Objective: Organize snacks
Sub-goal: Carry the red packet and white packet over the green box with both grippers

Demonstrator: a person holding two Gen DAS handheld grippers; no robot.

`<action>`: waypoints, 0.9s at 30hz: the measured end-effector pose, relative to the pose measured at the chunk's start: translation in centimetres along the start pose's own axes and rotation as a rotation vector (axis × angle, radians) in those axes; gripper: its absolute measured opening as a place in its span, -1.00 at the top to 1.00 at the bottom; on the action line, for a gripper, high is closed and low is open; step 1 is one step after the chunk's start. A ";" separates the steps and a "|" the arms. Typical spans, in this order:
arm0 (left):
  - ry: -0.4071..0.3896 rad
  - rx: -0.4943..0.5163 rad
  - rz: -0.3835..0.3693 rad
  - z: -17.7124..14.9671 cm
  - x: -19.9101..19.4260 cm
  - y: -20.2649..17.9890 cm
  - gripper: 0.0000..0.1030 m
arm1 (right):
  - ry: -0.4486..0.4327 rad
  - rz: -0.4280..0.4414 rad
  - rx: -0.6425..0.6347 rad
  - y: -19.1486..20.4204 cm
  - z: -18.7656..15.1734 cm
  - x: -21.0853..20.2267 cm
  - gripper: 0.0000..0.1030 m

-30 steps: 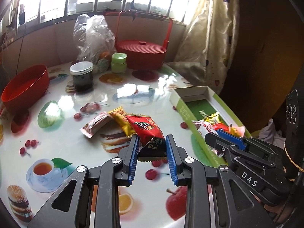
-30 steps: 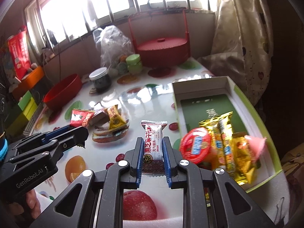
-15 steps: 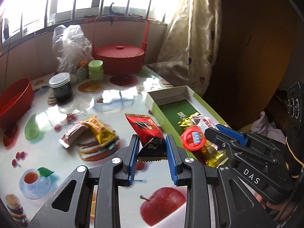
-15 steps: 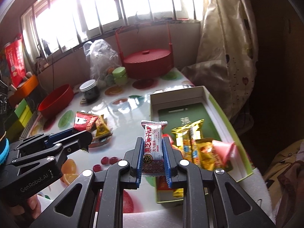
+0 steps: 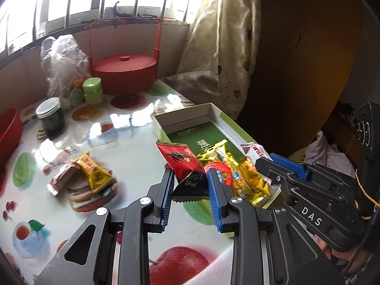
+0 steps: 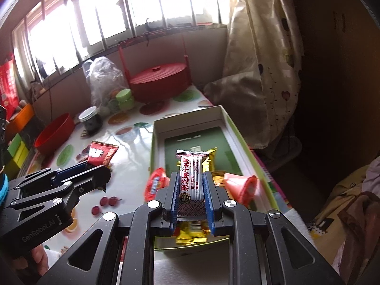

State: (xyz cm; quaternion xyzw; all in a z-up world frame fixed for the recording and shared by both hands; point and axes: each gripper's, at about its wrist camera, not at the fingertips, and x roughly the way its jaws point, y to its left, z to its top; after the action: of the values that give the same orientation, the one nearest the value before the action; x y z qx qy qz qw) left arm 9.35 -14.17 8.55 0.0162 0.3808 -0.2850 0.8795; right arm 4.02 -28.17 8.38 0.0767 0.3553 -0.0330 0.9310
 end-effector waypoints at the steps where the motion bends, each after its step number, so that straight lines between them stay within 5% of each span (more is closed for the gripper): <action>1: 0.006 -0.002 -0.003 0.0 0.3 -0.1 0.42 | 0.001 -0.004 0.003 -0.2 0.0 0.1 0.64; 27: 0.063 0.006 -0.040 1.0 5.5 -1.7 0.42 | 0.029 -0.089 -0.009 -2.7 0.0 2.8 0.64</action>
State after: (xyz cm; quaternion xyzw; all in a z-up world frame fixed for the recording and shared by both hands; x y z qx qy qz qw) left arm 12.14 -18.55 5.89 0.0203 0.4076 -0.3031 0.8611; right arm 5.81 -30.86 6.16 0.0573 0.3721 -0.0715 0.9237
